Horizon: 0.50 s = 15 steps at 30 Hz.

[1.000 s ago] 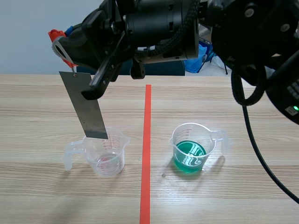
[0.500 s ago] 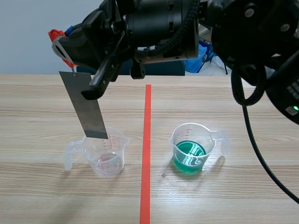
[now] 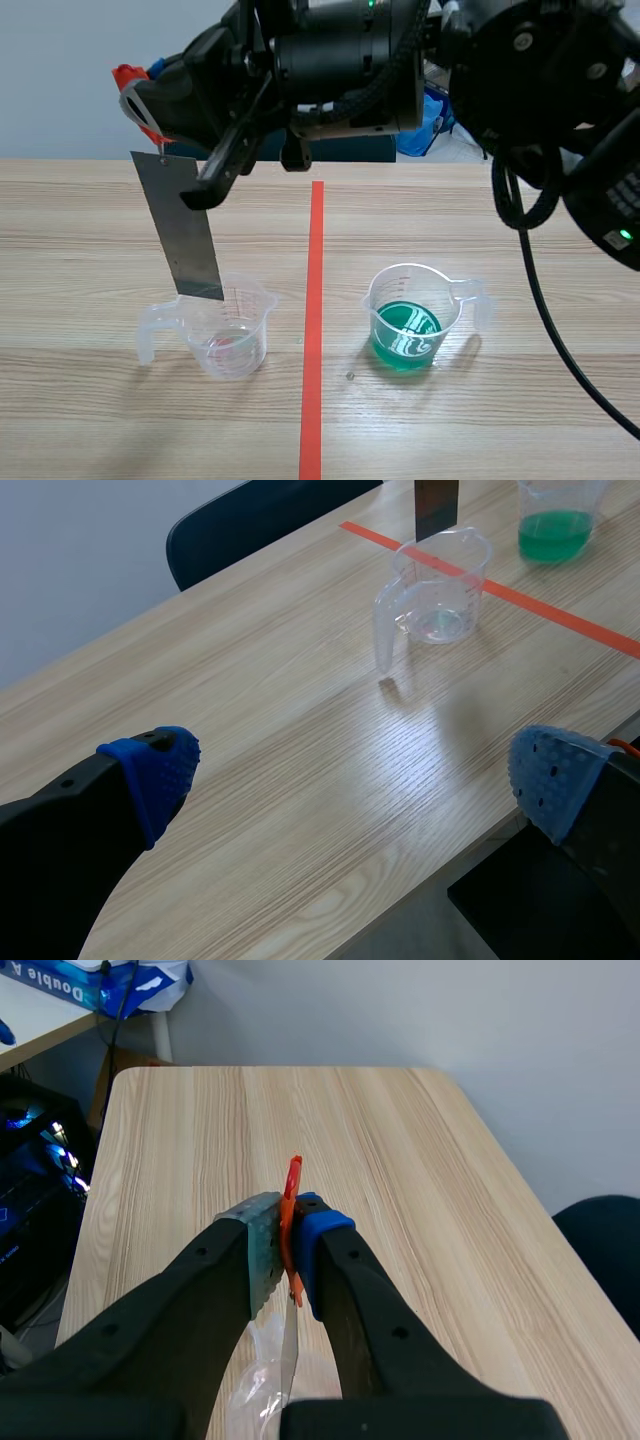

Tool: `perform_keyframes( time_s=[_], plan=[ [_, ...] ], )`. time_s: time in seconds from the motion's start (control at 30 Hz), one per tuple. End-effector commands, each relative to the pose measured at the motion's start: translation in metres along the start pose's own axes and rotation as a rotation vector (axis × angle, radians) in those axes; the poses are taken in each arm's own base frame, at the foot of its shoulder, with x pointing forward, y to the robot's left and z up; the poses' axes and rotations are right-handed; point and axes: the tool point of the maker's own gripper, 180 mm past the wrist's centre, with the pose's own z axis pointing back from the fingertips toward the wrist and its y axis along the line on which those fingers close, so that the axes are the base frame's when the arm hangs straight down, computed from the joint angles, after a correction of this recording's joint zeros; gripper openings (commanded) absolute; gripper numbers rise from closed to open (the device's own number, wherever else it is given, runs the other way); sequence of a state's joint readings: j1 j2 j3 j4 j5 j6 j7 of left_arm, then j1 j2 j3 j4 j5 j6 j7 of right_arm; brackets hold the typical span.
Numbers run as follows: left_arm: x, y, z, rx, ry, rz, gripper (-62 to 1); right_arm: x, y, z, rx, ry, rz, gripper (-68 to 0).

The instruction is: Do the redox reaction experiment

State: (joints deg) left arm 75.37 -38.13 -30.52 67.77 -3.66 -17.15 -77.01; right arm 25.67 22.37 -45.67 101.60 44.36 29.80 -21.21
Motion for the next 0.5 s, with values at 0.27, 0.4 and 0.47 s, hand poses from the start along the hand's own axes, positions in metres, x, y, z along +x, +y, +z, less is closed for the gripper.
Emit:
perform_keyframes(
  time_s=[0.27,0.4,0.47],
  plan=[
    [0.005,0.002,0.000,0.009,-0.025,-0.001,1.4,-0.020,-0.009,-0.014,-0.015,0.015,-0.030,-66.9],
    [0.005,0.002,0.000,0.009,-0.024,-0.001,1.4,-0.033,-0.007,-0.019,-0.010,0.035,-0.040,-66.9],
    [0.005,0.002,0.000,0.009,-0.024,-0.001,1.4,-0.040,-0.007,-0.022,-0.012,0.045,-0.035,-66.9]
  ],
)
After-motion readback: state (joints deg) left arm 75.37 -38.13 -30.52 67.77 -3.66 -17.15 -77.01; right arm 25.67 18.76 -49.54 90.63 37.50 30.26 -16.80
